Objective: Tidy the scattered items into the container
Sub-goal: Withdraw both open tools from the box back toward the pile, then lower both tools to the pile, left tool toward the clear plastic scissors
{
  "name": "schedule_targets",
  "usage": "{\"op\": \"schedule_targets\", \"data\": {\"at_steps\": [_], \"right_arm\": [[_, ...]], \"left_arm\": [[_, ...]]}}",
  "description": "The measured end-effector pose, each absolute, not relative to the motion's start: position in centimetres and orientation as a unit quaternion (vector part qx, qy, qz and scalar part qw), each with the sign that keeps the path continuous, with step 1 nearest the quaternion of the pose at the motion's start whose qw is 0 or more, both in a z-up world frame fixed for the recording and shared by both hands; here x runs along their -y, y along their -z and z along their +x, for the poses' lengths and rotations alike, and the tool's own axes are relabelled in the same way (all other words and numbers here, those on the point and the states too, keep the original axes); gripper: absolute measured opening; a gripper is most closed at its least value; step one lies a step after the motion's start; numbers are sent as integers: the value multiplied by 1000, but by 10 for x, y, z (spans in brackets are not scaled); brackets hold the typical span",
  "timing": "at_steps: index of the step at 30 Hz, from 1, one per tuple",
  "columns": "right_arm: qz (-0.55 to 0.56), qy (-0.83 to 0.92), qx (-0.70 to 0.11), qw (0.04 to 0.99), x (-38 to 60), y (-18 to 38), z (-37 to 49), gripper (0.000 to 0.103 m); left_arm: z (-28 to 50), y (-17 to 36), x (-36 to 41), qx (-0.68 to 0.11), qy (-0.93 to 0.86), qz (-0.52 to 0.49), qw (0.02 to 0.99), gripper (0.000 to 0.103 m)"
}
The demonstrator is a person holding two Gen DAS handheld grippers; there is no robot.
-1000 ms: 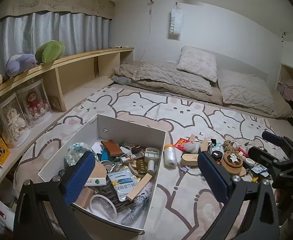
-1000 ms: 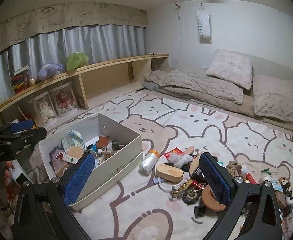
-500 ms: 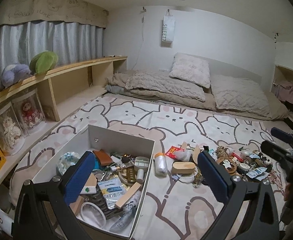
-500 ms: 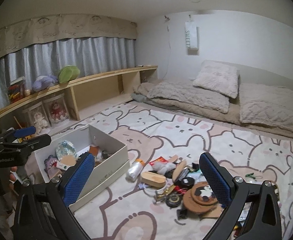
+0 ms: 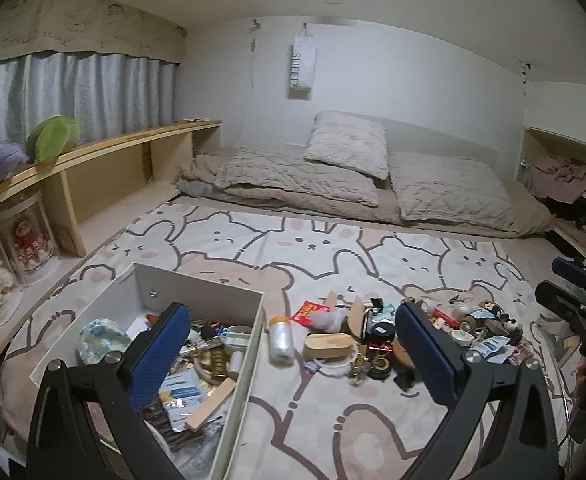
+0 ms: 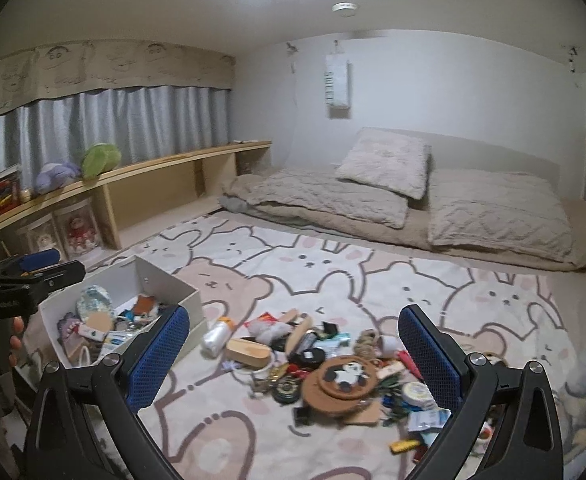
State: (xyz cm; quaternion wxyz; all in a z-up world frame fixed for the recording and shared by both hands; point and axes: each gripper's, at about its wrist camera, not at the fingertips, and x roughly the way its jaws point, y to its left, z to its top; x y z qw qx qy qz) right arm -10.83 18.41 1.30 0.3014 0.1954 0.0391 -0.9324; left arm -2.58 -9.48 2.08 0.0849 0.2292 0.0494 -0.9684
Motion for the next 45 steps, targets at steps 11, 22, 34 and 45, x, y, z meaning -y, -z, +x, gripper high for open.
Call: {"op": "schedule_targets", "data": {"at_steps": [11, 22, 34, 45], "right_arm": [[189, 949, -40, 249, -227, -14, -115, 103], [231, 954, -32, 189, -268, 28, -137, 103], [294, 945, -22, 144, -299, 95, -157, 103], [343, 931, -5, 124, -312, 144, -167, 103]], "left_arm": [[-41, -27, 71, -46, 973, 220, 48, 103], [-68, 1, 57, -41, 969, 243, 30, 103], [-102, 72, 33, -48, 946, 317, -40, 103], [-135, 141, 20, -66, 923, 372, -73, 92]]}}
